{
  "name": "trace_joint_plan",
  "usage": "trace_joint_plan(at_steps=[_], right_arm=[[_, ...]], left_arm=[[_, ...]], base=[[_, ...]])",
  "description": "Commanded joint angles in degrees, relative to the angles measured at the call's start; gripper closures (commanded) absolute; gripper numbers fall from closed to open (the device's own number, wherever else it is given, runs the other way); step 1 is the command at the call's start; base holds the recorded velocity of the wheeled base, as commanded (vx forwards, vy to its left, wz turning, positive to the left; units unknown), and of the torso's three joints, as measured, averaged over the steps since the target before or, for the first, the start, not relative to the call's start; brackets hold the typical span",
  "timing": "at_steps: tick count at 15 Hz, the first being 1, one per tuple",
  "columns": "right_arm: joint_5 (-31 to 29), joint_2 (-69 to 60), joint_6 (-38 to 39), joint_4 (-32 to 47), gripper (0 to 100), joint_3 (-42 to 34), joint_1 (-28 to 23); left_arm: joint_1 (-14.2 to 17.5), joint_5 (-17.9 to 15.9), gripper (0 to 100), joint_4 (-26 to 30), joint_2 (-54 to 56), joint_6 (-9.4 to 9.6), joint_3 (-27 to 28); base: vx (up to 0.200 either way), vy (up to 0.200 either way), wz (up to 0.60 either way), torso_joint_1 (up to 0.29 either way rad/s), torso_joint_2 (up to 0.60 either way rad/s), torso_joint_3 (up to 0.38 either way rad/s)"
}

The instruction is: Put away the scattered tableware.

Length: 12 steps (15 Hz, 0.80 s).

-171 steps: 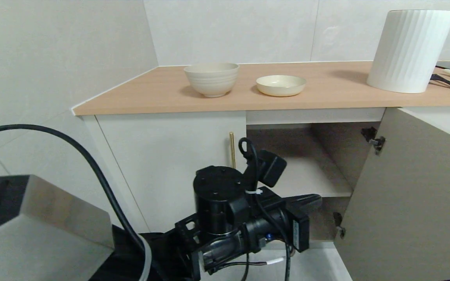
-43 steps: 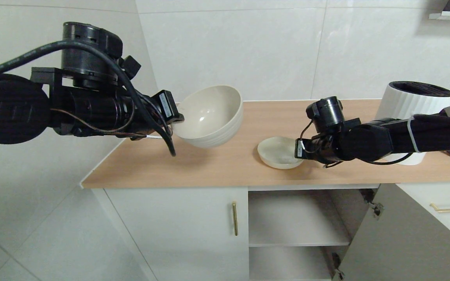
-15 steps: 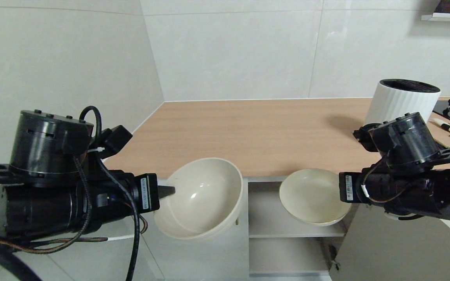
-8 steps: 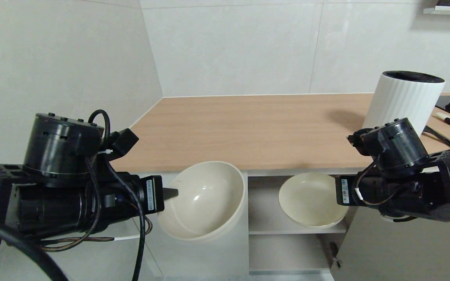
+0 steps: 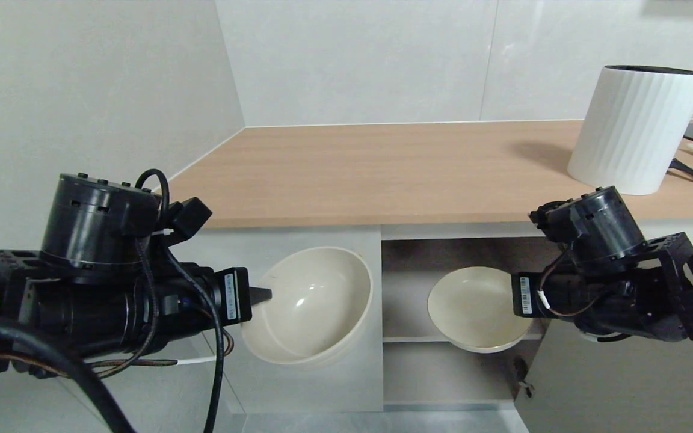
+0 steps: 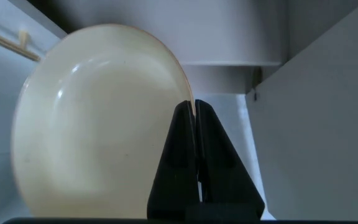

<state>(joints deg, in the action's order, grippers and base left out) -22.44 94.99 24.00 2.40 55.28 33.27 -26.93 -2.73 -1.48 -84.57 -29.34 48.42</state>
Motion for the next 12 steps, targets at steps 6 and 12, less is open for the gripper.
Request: trace_joint_plan(at_steps=[6,12], right_arm=[[-0.1,2.2,0.1,-0.1,100,-0.1,0.0],[0.6,3.0,1.7,-0.3,100,-0.2,0.0]], left_arm=[[1.1,0.0,100,0.1,-0.2,-0.01,0.4],[1.1,0.0,100,0.0,-0.3,1.04,0.4]], base=[[0.0,0.0,0.0,-0.08,0.45,0.364],[0.0,0.0,0.0,-0.01,0.12,0.11]])
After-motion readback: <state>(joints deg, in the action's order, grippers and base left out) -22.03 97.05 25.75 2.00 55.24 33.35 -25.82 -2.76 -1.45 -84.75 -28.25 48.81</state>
